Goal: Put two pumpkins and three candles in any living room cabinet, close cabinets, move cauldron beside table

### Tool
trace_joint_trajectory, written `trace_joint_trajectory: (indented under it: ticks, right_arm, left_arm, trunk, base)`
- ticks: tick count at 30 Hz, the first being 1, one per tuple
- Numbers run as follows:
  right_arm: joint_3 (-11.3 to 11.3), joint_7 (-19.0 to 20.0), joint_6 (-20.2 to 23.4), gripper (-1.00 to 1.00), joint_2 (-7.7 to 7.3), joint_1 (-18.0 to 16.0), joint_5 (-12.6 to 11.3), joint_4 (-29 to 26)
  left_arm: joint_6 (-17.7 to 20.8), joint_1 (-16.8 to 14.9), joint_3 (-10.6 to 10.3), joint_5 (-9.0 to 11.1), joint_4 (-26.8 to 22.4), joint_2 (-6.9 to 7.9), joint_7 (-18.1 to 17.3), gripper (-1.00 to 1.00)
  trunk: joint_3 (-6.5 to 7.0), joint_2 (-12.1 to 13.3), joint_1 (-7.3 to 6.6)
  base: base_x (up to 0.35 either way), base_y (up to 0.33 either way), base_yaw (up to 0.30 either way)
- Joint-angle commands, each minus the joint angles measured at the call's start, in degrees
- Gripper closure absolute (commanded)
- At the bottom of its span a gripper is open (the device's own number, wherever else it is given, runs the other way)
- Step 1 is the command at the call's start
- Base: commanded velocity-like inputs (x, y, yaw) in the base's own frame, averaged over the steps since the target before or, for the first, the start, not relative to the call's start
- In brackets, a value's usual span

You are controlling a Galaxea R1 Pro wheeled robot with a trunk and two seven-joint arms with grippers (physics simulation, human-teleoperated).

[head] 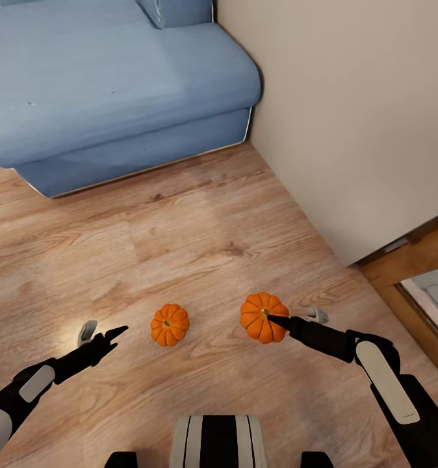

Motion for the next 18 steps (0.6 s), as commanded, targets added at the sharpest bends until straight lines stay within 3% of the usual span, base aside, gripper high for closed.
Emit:
trace_joint_trajectory:
  ticks: [1,8,18]
  right_arm:
    - [0.0,0.5,0.1,1.00,-0.03,0.0,0.5,0.0]
    - [0.0,0.5,0.1,1.00,-0.03,0.0,0.5,0.0]
    - [0.0,0.5,0.1,1.00,-0.03,0.0,0.5,0.0]
  left_arm:
    - [0.5,0.0,-0.3,0.6,0.0,0.06,0.0,-1.00]
    - [0.4,0.0,-0.3,0.6,0.0,0.06,0.0,-1.00]
    - [0.4,0.0,-0.3,0.6,0.0,0.06,0.2,-1.00]
  trunk:
    - [-0.03,0.0,-0.01]
    - [-0.03,0.0,-0.01]
    - [-0.03,0.0,-0.01]
  base:
    - [0.001,-0.186,0.000]
    - [0.004,-0.079,0.000]
    - [0.115,-0.148,0.000]
